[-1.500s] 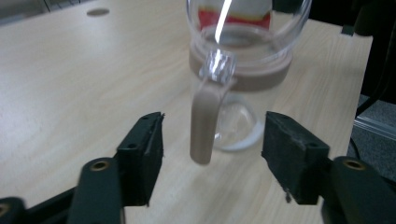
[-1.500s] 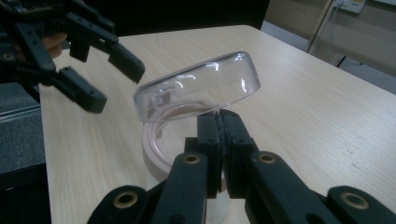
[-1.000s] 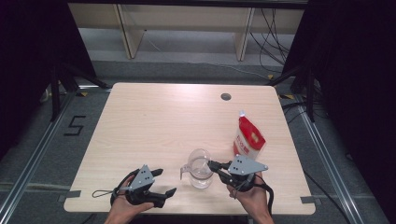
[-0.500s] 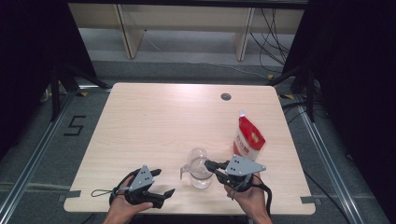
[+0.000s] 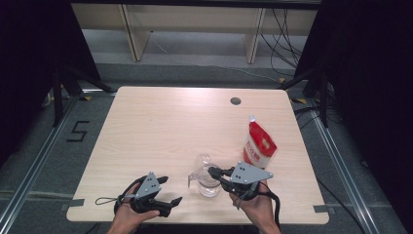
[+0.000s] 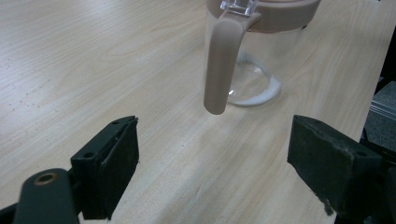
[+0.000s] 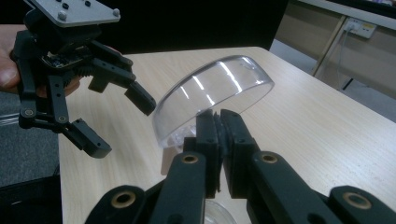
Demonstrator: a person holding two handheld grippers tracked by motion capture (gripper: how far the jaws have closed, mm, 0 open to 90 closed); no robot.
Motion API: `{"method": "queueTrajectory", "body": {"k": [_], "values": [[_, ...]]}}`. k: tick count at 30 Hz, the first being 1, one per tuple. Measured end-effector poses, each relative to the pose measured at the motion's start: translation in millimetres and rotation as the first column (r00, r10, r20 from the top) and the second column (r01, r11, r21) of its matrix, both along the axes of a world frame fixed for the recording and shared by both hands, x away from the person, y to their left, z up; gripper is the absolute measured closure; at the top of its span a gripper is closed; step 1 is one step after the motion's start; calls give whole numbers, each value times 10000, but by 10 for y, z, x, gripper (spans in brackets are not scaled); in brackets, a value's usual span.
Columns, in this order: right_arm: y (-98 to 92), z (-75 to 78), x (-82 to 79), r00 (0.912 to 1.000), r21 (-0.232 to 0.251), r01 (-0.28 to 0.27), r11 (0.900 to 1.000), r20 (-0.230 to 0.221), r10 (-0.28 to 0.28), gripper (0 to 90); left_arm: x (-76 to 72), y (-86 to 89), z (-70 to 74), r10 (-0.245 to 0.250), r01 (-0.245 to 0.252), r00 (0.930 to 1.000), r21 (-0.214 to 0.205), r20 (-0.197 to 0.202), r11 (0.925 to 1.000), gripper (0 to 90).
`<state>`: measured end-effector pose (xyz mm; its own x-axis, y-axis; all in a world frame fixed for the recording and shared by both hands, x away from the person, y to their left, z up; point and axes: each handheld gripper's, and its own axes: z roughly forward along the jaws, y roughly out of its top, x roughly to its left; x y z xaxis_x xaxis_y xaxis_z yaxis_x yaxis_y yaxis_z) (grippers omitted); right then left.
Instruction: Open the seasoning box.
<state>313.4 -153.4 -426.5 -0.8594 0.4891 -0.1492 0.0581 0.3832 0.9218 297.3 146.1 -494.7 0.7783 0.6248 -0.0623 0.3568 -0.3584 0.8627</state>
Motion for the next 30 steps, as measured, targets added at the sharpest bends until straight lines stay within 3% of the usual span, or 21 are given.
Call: {"method": "queueTrajectory", "body": {"k": [12,13,16,17,20,21,24,26,29,30], "values": [[127,30,-2,9996,-37,-183,9998,207,184,869,5,10,10,-28,28,10000,27,-25,10000,163],[155,34,-13,9994,10,-337,9994,3,337,869,3,11,18,6,-6,10000,71,10,10000,163],[197,38,-14,9992,7,-350,9994,180,350,869,2,9,22,15,-16,10000,-14,-48,10000,163],[206,35,-30,9996,8,-276,9996,-58,276,869,6,10,22,8,-8,10000,-3,-31,10000,163],[235,26,-10,9982,-94,-591,9982,104,592,863,20,10,12,-113,113,9999,1,69,9999,163],[252,14,-21,9987,-45,-510,9987,15,510,863,24,20,14,-179,178,9998,197,24,9996,163],[278,1,-20,9976,-120,-686,9976,-93,685,862,7,-9,2,-48,46,9999,-146,-161,9999,163],[274,0,-12,9973,-69,-737,9973,-20,737,859,5,-3,15,-72,71,9999,-62,-105,10000,163],[197,13,8,9989,-83,-426,9991,190,427,854,13,2,16,-82,81,10000,-48,-47,10000,163],[158,8,15,9994,-27,-336,9994,37,336,851,13,2,16,-82,81,10000,-48,-47,10000,164]]}}
